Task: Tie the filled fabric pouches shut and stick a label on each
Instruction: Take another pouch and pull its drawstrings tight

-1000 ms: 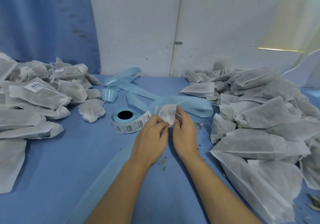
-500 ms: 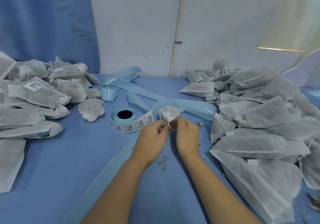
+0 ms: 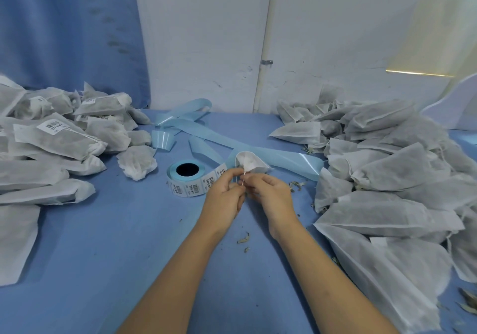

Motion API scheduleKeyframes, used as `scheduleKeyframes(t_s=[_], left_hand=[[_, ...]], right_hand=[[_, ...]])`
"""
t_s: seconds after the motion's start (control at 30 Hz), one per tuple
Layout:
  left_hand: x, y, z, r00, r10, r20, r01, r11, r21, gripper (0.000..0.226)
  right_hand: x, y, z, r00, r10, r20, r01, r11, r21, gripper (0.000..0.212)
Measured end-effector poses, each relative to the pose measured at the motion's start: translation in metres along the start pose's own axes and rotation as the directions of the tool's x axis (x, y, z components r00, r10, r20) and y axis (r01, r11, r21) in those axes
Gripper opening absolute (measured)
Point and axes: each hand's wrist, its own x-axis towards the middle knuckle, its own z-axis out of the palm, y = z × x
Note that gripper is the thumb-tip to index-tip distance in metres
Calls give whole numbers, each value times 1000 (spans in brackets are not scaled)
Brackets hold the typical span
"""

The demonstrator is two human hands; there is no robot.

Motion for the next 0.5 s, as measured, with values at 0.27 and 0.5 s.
scheduleKeyframes(t_s=[0.27,0.5], left_hand=[[0,5,6,997,-59,58,61,997,-38,51],[3,6,13,991,-95,99,100,994,-47,66]], right_hand=[[1,-3,-1,998,66,16,-66,996,65,15],[5,-9,-5,988,152,-26,-142,960,242,13]])
